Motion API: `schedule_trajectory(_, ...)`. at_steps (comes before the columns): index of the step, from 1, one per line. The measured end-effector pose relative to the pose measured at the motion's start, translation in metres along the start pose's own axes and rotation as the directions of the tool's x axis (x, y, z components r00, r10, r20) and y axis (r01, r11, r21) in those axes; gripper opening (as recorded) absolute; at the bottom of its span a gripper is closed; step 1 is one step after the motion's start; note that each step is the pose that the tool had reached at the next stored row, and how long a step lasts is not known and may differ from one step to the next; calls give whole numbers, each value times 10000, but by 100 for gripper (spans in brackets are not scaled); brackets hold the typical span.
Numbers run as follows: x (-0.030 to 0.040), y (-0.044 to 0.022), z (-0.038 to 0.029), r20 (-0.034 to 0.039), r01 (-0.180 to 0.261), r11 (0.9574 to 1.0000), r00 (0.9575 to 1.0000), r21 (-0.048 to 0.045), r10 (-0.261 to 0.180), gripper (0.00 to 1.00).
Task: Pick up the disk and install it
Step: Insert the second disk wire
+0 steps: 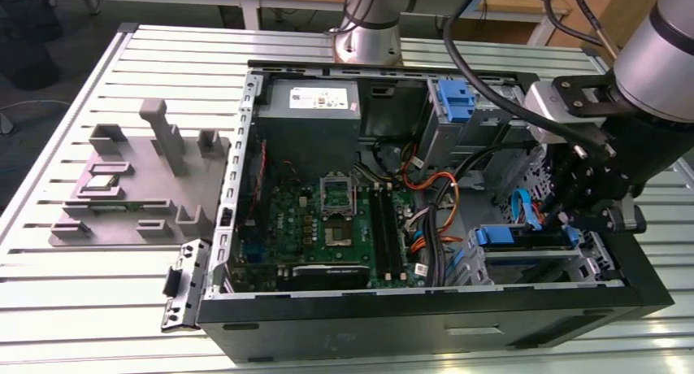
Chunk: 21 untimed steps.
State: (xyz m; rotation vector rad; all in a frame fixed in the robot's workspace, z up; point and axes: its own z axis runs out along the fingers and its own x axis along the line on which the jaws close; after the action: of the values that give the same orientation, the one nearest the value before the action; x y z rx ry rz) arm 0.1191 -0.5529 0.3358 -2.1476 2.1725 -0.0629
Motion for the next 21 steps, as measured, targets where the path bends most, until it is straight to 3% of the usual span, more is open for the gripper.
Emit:
schedule_trajectory(4,-1,0,5,53,-5,10000,10000,0,5,24)
schedule_trajectory(16,0,6,9,54,-5,10000,10000,0,5,24)
schedule_trajectory(21,-2,0,-49,54,-5,10000,10000,0,5,24)
